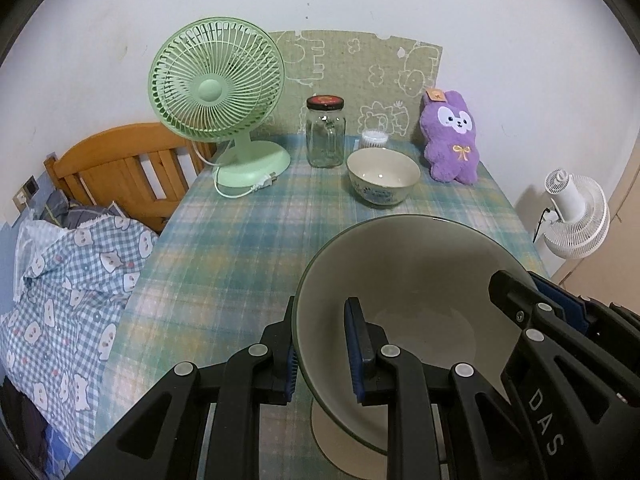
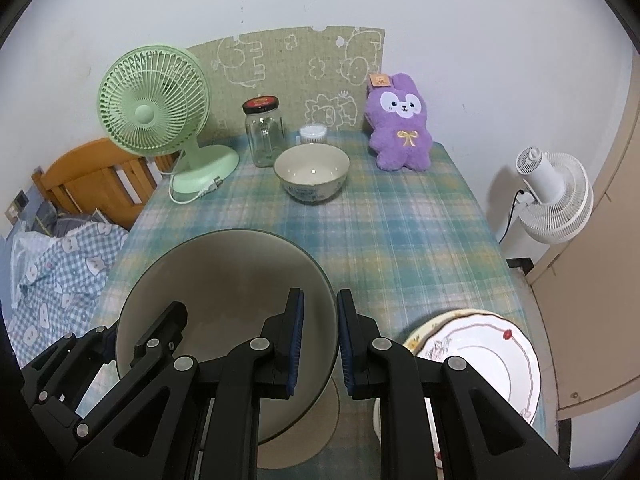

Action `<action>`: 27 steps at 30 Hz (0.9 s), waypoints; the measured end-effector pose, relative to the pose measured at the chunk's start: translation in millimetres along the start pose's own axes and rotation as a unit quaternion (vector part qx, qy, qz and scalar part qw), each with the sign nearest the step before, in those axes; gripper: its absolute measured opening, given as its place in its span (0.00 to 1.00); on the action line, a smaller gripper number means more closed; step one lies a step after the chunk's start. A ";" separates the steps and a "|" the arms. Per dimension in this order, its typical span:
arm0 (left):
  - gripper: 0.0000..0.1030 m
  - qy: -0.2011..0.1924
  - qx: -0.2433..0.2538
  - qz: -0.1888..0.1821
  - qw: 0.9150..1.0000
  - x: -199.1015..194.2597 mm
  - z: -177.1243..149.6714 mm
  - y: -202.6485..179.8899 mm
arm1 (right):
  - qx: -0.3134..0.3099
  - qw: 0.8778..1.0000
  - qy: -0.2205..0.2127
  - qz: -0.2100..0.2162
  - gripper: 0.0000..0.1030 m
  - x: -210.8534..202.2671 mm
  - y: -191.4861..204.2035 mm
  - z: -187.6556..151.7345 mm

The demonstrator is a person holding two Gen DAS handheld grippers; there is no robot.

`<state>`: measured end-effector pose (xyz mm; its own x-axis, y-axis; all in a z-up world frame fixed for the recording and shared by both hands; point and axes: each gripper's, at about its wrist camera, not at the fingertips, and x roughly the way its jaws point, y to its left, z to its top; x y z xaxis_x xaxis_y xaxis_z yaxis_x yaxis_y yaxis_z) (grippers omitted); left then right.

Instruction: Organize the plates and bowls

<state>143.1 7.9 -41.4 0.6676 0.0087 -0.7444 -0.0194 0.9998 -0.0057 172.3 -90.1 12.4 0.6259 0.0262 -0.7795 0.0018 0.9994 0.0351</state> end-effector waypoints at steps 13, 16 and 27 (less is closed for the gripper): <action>0.17 0.014 -0.002 0.003 1.000 4.6 -24.0 -2.3 | -0.004 1.000 0.014 0.008 0.19 5.3 -5.8 -26.6; 0.17 0.021 0.000 0.004 1.000 8.9 -30.1 -3.6 | -0.005 1.000 0.021 0.009 0.19 9.5 -6.3 -32.6; 0.17 0.046 0.013 0.006 0.999 23.8 -47.6 -5.4 | 0.001 0.999 0.052 0.008 0.19 28.4 -8.3 -50.4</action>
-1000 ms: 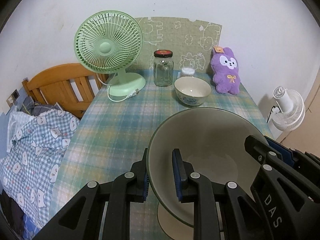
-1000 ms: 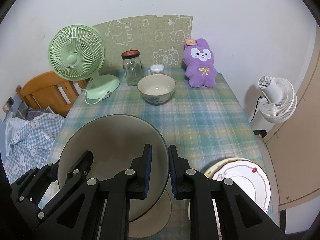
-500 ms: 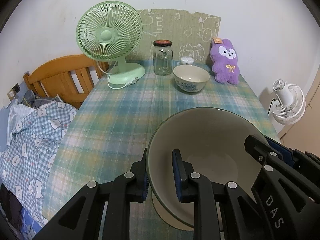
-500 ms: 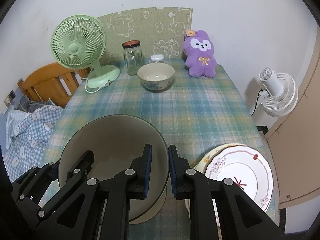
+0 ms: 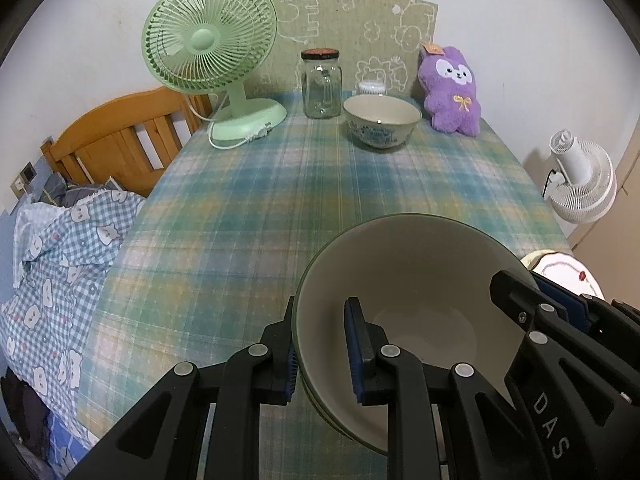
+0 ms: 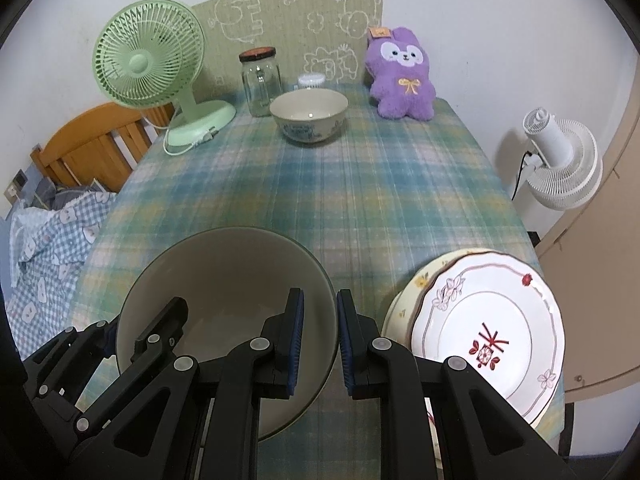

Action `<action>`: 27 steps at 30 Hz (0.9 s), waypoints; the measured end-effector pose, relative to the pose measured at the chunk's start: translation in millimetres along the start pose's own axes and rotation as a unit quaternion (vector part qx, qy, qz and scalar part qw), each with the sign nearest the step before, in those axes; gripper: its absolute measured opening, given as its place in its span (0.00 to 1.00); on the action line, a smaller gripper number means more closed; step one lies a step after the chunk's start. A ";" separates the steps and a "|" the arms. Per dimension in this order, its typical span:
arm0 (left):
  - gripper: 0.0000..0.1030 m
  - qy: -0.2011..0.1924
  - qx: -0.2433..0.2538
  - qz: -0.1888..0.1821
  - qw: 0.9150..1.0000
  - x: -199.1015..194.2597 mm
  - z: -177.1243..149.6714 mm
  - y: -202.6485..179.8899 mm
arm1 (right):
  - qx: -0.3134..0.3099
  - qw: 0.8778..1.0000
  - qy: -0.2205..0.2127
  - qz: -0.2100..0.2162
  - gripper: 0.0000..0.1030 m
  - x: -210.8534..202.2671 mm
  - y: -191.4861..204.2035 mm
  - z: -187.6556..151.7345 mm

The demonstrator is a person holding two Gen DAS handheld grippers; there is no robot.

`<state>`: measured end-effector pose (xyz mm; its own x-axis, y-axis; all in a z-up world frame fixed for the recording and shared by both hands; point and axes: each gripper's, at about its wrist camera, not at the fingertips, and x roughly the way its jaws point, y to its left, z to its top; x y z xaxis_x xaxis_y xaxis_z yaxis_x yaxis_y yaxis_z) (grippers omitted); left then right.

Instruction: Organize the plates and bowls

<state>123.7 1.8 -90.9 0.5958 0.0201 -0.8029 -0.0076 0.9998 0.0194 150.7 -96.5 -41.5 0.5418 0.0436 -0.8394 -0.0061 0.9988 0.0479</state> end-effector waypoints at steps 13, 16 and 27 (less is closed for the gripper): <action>0.17 0.011 0.017 0.004 1.000 12.1 -9.1 -1.8 | 0.010 1.000 0.026 -0.001 0.19 21.5 -0.8 -8.8; 0.17 0.010 0.018 0.005 1.000 12.9 -9.5 -0.8 | 0.013 1.000 0.028 0.001 0.19 24.1 -0.6 -8.9; 0.17 0.040 0.016 0.001 0.999 24.0 -10.7 4.1 | 0.010 0.999 0.032 -0.003 0.19 31.8 3.7 -11.9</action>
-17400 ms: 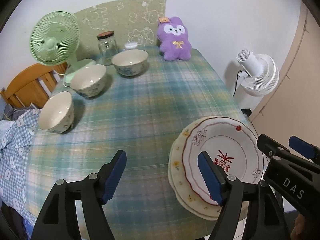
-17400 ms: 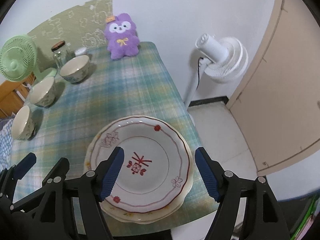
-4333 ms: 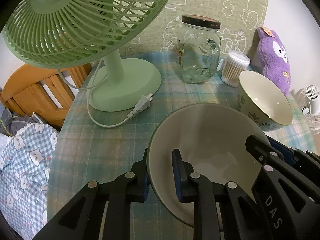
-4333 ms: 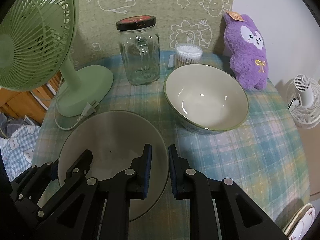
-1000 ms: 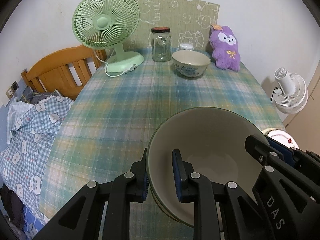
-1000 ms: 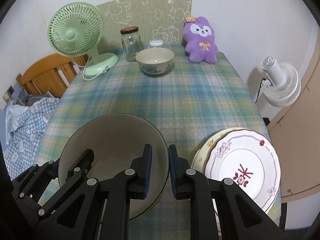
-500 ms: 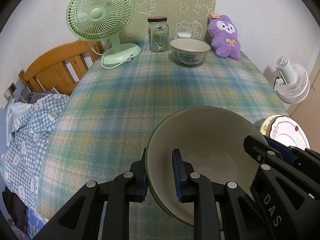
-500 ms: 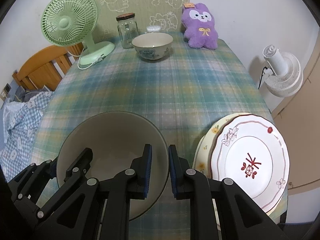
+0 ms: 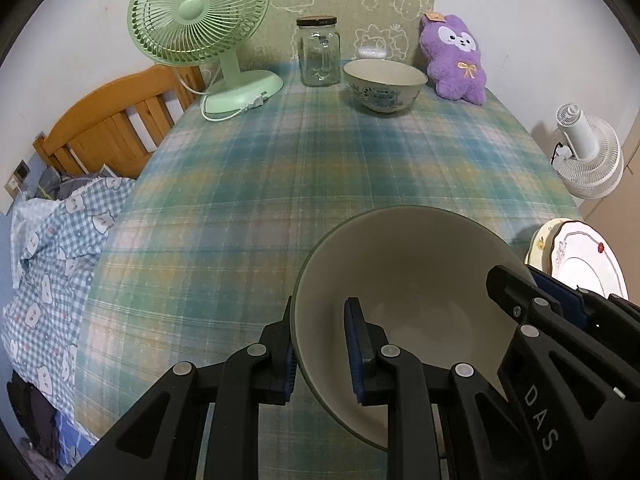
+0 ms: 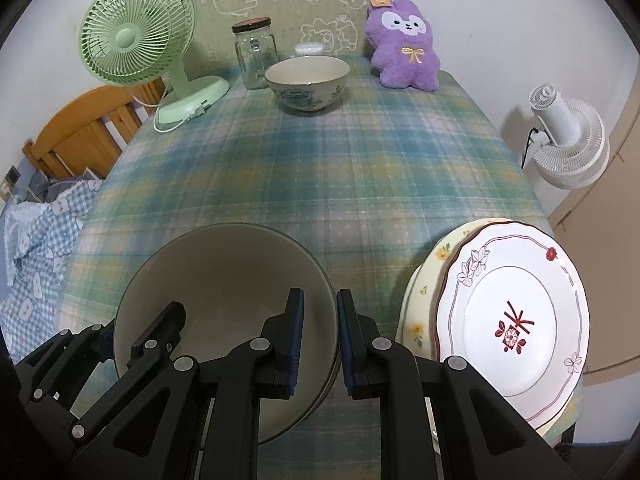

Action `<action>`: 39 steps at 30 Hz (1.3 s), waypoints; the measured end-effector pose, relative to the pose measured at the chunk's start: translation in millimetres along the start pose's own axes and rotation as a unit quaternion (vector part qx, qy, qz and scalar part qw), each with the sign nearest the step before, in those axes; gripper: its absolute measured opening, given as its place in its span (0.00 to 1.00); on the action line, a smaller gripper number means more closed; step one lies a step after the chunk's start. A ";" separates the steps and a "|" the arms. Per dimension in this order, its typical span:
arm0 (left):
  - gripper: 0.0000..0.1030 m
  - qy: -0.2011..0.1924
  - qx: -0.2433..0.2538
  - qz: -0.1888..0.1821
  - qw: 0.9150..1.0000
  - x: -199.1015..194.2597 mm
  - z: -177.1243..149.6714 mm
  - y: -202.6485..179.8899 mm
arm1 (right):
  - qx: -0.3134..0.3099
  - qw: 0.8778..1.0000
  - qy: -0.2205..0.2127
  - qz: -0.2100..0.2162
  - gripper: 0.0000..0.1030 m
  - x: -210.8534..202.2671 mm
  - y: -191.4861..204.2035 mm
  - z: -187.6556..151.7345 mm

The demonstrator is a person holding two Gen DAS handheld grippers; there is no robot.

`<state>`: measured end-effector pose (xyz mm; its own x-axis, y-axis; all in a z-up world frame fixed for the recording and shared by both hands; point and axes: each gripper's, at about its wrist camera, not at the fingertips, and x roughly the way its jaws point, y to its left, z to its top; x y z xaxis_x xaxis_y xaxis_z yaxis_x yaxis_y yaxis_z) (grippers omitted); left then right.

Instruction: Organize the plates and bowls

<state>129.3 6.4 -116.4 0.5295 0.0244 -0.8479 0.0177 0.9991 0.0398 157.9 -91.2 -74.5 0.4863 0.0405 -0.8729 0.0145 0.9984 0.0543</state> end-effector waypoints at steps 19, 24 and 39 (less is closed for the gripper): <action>0.47 0.012 0.002 -0.018 1.000 1.0 -1.8 1.5 | -0.007 1.000 0.008 -0.005 0.58 -0.4 1.0 -2.5; 0.65 0.004 0.002 -0.014 1.000 -10.6 -1.2 2.4 | -0.006 1.000 -0.001 -0.005 0.66 -13.1 1.9 -1.2; 0.83 -0.055 -0.019 -0.019 0.998 -73.0 15.2 -1.2 | -0.016 0.998 -0.067 0.013 0.78 -79.1 -1.2 15.8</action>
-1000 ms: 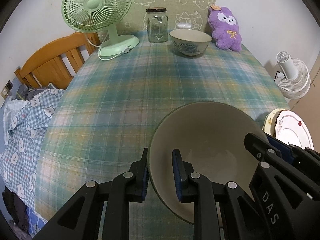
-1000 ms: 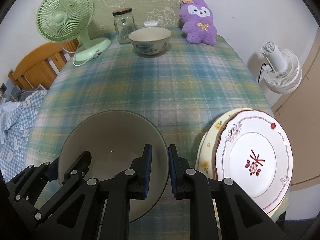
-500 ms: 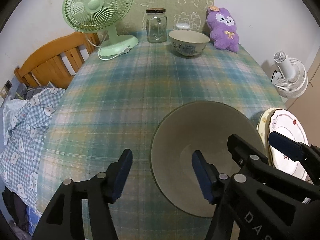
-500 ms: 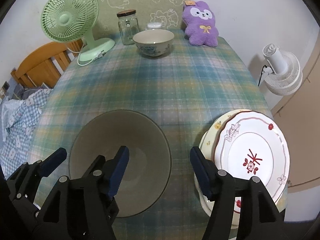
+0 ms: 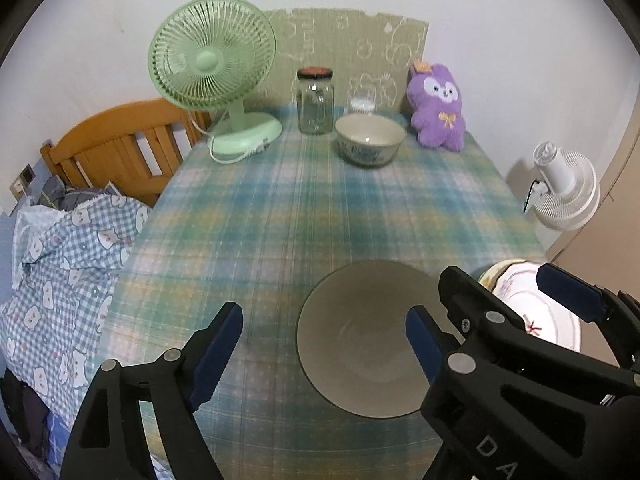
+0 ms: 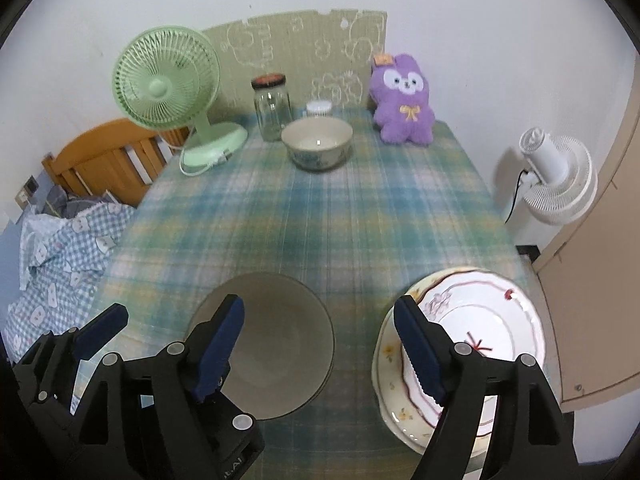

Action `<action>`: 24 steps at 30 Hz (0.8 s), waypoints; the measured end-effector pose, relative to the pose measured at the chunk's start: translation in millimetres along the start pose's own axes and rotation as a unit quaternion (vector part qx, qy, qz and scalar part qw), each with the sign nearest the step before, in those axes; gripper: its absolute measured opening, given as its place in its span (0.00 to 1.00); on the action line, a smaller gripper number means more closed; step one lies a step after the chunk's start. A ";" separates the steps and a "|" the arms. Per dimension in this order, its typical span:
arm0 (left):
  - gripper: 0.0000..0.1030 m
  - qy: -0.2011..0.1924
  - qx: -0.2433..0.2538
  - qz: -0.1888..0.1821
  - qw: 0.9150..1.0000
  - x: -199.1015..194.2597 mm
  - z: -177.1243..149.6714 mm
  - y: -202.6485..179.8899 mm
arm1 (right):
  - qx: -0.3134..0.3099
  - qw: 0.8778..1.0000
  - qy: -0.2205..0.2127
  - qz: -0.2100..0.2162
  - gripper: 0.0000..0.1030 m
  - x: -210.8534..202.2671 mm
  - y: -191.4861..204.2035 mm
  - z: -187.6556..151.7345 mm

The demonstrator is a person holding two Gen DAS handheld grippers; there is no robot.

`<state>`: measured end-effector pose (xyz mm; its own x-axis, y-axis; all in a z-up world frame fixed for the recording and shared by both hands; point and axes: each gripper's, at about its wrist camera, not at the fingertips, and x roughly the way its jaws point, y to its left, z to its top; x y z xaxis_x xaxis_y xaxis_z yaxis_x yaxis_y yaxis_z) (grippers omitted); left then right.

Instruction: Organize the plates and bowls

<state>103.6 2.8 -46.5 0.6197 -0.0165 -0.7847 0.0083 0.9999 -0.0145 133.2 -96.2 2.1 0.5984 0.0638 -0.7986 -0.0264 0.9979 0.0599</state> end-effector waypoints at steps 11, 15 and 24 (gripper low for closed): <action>0.90 -0.038 -0.011 -0.008 0.999 -43.1 18.7 2.2 | -0.017 0.999 -0.034 0.005 0.78 -48.1 6.2 23.4; 0.90 -0.051 -0.005 -0.012 0.999 -51.6 29.3 4.3 | -0.013 0.999 -0.047 0.003 0.78 -58.3 9.9 33.7; 0.88 -0.066 0.021 -0.037 0.997 -55.7 55.3 14.9 | 0.020 0.997 -0.072 -0.014 0.78 -67.7 21.2 56.2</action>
<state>112.6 18.8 31.3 0.7143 -0.0919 -0.6938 0.0884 0.9952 -0.0409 137.1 -80.2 91.1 0.7072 0.0313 -0.7063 0.0208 0.9977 0.0650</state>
